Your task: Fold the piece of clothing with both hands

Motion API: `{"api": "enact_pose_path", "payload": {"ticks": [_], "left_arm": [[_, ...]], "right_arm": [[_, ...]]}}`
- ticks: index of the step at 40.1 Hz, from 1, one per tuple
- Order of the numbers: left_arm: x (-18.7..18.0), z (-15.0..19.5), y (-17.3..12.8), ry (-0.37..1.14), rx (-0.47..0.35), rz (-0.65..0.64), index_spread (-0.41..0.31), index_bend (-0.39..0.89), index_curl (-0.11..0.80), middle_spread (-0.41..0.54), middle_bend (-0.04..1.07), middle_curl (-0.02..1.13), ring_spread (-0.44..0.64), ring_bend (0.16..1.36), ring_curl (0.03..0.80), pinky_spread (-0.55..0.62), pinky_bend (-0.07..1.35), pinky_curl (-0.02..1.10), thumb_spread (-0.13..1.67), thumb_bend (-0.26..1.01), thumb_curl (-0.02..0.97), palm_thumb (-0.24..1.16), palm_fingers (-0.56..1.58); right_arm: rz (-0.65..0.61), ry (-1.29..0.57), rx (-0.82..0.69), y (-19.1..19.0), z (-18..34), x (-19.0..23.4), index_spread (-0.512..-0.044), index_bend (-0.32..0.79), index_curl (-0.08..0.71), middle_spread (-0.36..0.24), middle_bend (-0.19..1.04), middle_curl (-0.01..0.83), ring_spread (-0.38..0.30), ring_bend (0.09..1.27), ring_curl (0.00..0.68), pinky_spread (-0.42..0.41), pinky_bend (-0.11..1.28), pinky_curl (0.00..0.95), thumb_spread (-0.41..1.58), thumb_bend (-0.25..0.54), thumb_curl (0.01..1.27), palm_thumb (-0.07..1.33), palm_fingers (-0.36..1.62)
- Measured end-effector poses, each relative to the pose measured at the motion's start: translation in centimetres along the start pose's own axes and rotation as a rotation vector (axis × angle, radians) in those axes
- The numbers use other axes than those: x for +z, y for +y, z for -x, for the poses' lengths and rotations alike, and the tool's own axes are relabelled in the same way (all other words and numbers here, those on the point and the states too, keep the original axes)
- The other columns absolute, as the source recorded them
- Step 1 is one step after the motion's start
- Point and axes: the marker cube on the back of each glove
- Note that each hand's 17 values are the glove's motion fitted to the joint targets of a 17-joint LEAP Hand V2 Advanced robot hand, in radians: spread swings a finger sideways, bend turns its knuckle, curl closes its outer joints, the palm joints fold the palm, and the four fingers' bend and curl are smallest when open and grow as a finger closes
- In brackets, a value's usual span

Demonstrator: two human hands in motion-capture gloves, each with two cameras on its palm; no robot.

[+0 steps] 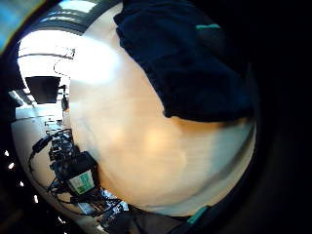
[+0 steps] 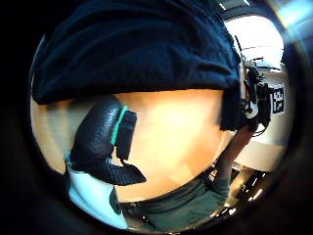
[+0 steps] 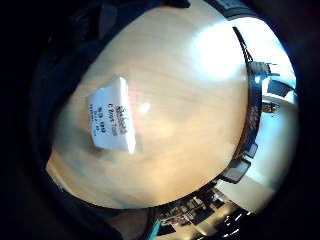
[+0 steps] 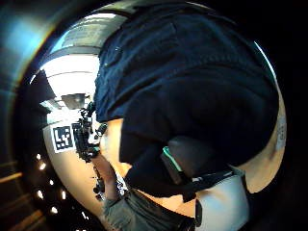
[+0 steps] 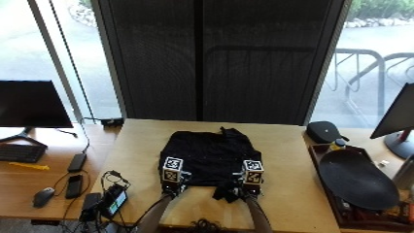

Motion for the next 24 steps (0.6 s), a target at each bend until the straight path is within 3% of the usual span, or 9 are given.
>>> {"api": "enact_pose_path", "payload": {"ticks": [2, 7, 10, 12, 13, 14, 18, 21, 24], "left_arm": [[0.2, -0.2, -0.2, -0.009, 0.011, 0.004, -0.069, 0.13, 0.211, 0.024, 0.23, 0.38, 0.14, 0.68, 0.326, 0.29, 0.56, 0.32, 1.13, 0.0, 0.294, 0.32, 0.3], [0.3, -0.1, -0.1, -0.072, 0.004, -0.012, -0.112, 0.22, 0.261, -0.059, 0.28, 0.38, 0.05, 0.63, 0.304, 0.23, 0.46, 0.29, 1.17, 0.02, 0.304, 0.39, 0.5], [0.3, 0.5, -0.8, -0.139, -0.007, -0.076, -0.151, 0.29, 0.304, -0.107, 0.27, 0.39, -0.02, 0.62, 0.307, 0.18, 0.41, 0.28, 1.2, 0.02, 0.304, 0.41, 0.63], [0.0, 1.1, -2.1, -0.179, -0.005, -0.195, -0.162, 0.29, 0.317, -0.128, 0.26, 0.39, -0.05, 0.61, 0.309, 0.15, 0.39, 0.29, 1.21, 0.02, 0.303, 0.43, 0.65], [-0.2, 1.2, -2.8, -0.182, 0.001, -0.264, -0.173, 0.28, 0.324, -0.139, 0.26, 0.4, -0.07, 0.61, 0.316, 0.13, 0.39, 0.29, 1.22, 0.02, 0.303, 0.44, 0.67], [-0.5, 1.0, -3.4, -0.167, 0.012, -0.337, -0.172, 0.27, 0.327, -0.144, 0.25, 0.4, -0.07, 0.6, 0.314, 0.13, 0.37, 0.29, 1.22, 0.02, 0.302, 0.43, 0.66], [-2.3, -0.3, -5.4, -0.085, 0.059, -0.584, -0.207, 0.26, 0.346, -0.192, 0.23, 0.4, -0.16, 0.58, 0.313, 0.02, 0.39, 0.3, 1.23, 0.05, 0.315, 0.52, 0.85], [-2.1, 0.9, -4.2, -0.172, 0.034, -0.462, -0.24, 0.27, 0.363, -0.226, 0.23, 0.4, -0.22, 0.56, 0.316, -0.06, 0.39, 0.31, 1.22, 0.07, 0.327, 0.58, 1.0], [-2.2, 0.9, -2.3, -0.159, 0.041, -0.289, -0.267, 0.26, 0.377, -0.258, 0.25, 0.41, -0.27, 0.56, 0.325, -0.11, 0.33, 0.31, 1.19, 0.06, 0.339, 0.62, 1.11]], "right_arm": [[0.035, 0.026, 0.016, 0.0, -0.1, 0.5, -0.302, 0.11, 0.203, 0.108, 0.18, 0.237, 0.189, 0.38, 0.252, 0.193, 0.87, 0.375, 1.09, -0.005, 0.32, 0.49, 0.0], [0.011, -0.194, -0.241, -0.6, 2.6, 1.1, -0.299, 0.24, 0.253, 0.076, 0.2, 0.257, 0.159, 0.34, 0.239, 0.175, 0.76, 0.339, 1.09, 0.008, 0.33, 0.57, 0.13], [-0.111, -0.216, -0.294, -1.2, 3.5, 1.0, -0.322, 0.33, 0.29, 0.022, 0.27, 0.288, 0.055, 0.45, 0.27, 0.165, 0.58, 0.291, 1.14, 0.065, 0.34, 0.68, 0.44], [-0.186, -0.205, -0.319, -1.4, 4.0, 0.8, -0.322, 0.31, 0.288, 0.0, 0.25, 0.288, 0.012, 0.47, 0.268, 0.155, 0.54, 0.275, 1.15, 0.073, 0.34, 0.71, 0.49], [-0.221, -0.158, -0.296, -1.5, 3.7, 0.6, -0.322, 0.34, 0.307, -0.026, 0.27, 0.301, -0.017, 0.49, 0.279, 0.138, 0.53, 0.275, 1.16, 0.094, 0.35, 0.75, 0.6], [-0.256, -0.073, -0.239, -1.6, 3.0, 0.3, -0.323, 0.31, 0.302, -0.022, 0.24, 0.295, -0.021, 0.47, 0.271, 0.147, 0.5, 0.262, 1.16, 0.079, 0.34, 0.74, 0.52], [-0.36, 0.247, -0.015, -2.1, -0.1, -1.0, -0.312, 0.33, 0.334, -0.069, 0.26, 0.321, -0.098, 0.51, 0.303, 0.083, 0.47, 0.264, 1.16, 0.146, 0.37, 0.89, 0.82], [-0.369, 0.209, -0.047, -2.2, 0.5, -1.7, -0.302, 0.32, 0.358, -0.087, 0.25, 0.335, -0.134, 0.52, 0.327, 0.032, 0.47, 0.282, 1.15, 0.163, 0.38, 0.95, 0.93], [-0.319, 0.01, -0.194, -2.0, 2.3, -2.0, -0.293, 0.25, 0.351, -0.099, 0.26, 0.348, -0.171, 0.53, 0.336, -0.047, 0.48, 0.288, 1.13, 0.166, 0.38, 0.99, 1.08]]}}
